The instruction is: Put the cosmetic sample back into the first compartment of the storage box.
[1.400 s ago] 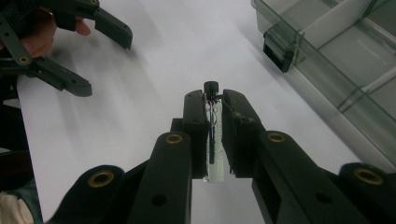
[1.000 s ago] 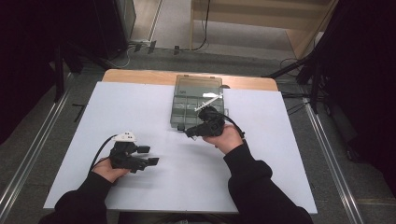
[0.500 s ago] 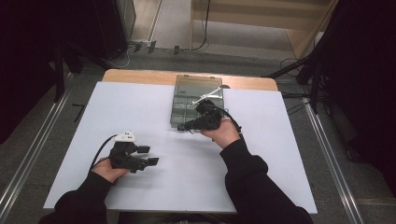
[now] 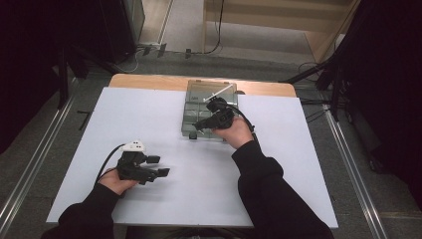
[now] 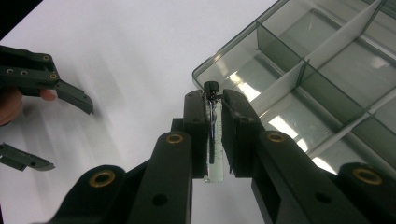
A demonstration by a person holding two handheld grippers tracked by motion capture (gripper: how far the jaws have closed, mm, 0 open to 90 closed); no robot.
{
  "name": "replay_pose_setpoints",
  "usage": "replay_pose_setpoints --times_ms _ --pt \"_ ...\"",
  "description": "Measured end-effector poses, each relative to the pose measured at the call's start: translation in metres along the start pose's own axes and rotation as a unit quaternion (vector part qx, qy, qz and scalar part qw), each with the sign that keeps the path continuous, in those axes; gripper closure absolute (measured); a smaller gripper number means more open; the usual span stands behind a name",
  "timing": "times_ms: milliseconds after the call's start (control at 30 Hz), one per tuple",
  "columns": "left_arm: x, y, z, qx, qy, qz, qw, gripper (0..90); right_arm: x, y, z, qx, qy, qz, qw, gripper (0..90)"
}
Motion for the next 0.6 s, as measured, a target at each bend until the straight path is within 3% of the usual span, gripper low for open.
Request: replay_pose_setpoints --times_ms 600 --pt "0.0 0.0 0.0 0.001 0.0 0.001 1.0 29.5 0.034 0.017 0.008 -0.018 -0.009 0.013 0.9997 81.4"
Point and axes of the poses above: each handheld gripper's, and its own axes: z roughly forward along the jaws, x roughly out of its top, y roughly to its right, the point moved 2 cm from there along z, roughly forward along the jaws
